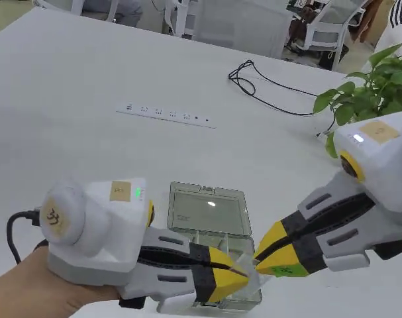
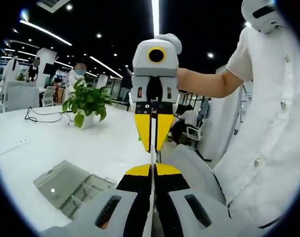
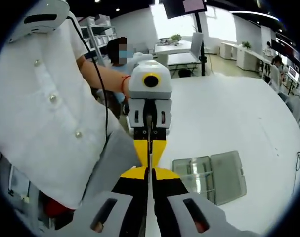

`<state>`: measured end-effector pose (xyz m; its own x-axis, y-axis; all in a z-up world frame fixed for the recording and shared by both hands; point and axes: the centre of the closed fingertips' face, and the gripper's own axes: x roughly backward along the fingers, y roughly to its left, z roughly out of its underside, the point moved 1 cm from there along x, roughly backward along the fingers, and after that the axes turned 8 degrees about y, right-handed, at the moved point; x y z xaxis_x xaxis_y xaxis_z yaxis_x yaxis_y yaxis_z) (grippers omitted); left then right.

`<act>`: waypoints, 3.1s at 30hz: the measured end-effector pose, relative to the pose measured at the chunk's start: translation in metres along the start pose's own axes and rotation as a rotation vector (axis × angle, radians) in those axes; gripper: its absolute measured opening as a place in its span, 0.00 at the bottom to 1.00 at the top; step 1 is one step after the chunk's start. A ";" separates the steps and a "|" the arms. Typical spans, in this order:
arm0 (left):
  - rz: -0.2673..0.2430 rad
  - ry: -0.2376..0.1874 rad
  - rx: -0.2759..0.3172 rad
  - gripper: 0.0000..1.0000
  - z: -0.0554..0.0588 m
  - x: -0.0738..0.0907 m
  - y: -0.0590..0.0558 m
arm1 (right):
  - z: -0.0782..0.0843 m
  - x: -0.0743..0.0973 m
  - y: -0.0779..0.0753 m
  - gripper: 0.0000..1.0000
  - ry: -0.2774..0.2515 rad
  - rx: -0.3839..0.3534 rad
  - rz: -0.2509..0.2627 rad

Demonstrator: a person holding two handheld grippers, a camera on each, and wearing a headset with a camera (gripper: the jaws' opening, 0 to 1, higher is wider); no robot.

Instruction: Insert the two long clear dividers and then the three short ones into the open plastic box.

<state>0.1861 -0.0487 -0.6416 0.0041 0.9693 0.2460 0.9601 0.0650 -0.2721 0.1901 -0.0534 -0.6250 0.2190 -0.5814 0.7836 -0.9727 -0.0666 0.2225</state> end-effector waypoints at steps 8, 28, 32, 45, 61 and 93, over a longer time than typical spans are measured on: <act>0.009 -0.007 0.000 0.00 0.002 0.002 -0.003 | -0.002 -0.007 0.007 0.03 0.011 0.012 -0.038; -0.018 0.008 0.022 0.00 0.012 0.003 -0.001 | 0.000 -0.017 0.005 0.03 0.017 0.022 -0.028; -0.024 0.011 0.024 0.00 0.012 0.004 0.000 | 0.002 -0.017 0.003 0.03 0.019 0.021 -0.021; -0.059 0.043 0.031 0.07 0.023 0.007 0.005 | 0.006 -0.014 -0.004 0.03 0.012 0.001 0.015; -0.151 0.072 0.058 0.28 0.038 0.023 0.022 | 0.015 -0.009 -0.019 0.03 0.031 -0.010 0.076; -0.278 0.137 0.102 0.84 0.072 0.047 0.056 | 0.040 -0.029 -0.078 0.03 0.089 -0.027 0.157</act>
<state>0.2197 0.0175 -0.7126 -0.2096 0.8708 0.4448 0.8968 0.3524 -0.2674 0.2563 -0.0631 -0.6883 0.0718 -0.5083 0.8582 -0.9933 0.0418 0.1078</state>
